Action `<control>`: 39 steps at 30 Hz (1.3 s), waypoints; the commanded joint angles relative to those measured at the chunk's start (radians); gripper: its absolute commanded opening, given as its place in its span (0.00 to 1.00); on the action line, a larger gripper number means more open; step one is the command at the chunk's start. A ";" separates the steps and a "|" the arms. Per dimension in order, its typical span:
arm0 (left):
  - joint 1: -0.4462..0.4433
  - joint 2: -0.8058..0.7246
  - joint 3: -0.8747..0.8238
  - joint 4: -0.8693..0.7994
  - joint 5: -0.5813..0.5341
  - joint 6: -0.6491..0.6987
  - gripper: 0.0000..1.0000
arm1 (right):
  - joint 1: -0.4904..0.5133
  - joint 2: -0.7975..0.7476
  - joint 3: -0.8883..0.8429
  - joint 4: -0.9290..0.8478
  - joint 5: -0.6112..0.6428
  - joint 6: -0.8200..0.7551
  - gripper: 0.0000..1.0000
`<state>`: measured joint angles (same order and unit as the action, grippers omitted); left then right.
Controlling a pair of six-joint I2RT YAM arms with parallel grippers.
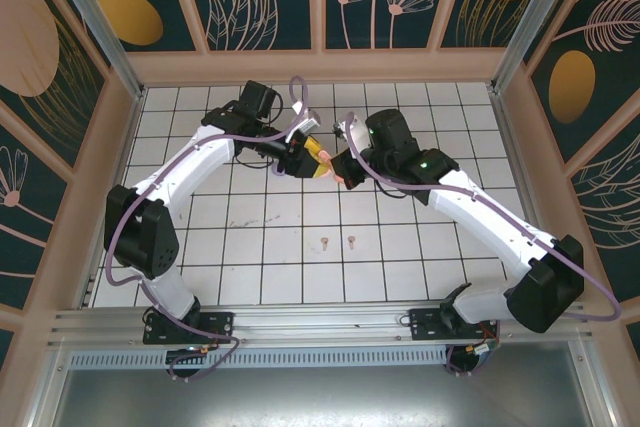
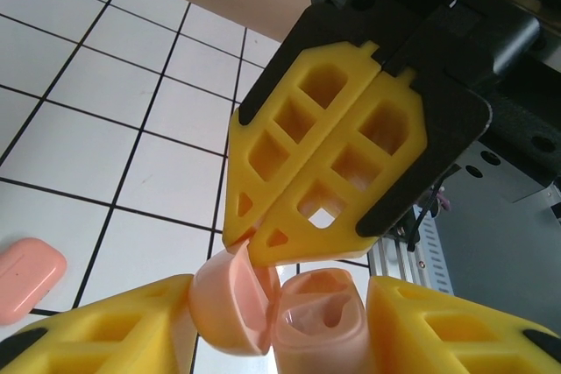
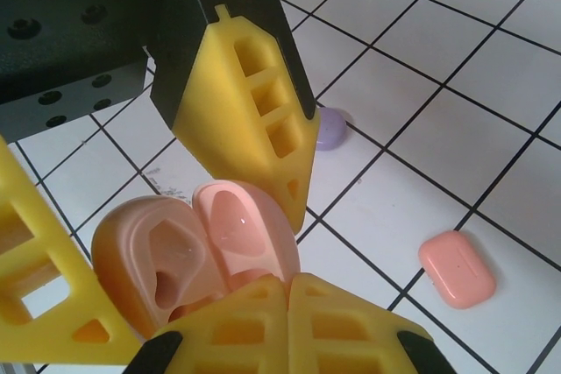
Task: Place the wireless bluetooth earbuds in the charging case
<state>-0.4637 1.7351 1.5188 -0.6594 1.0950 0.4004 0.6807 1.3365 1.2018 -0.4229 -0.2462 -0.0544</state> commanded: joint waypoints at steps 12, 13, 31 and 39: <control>-0.001 -0.006 0.002 -0.008 0.034 0.041 0.56 | -0.003 0.004 0.019 -0.007 0.064 -0.018 0.00; -0.001 -0.006 0.003 -0.008 0.035 0.043 0.55 | -0.003 0.004 0.019 -0.007 0.064 -0.018 0.00; -0.001 0.001 -0.013 -0.015 0.059 0.055 0.29 | -0.003 0.010 0.037 0.010 0.073 -0.007 0.00; -0.001 -0.067 -0.098 0.216 0.040 -0.093 0.08 | -0.006 -0.027 0.060 0.019 0.092 0.028 0.39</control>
<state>-0.4572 1.7222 1.4628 -0.5827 1.1110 0.3874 0.6708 1.3399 1.2095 -0.4255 -0.1539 -0.0444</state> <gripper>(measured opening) 0.199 0.350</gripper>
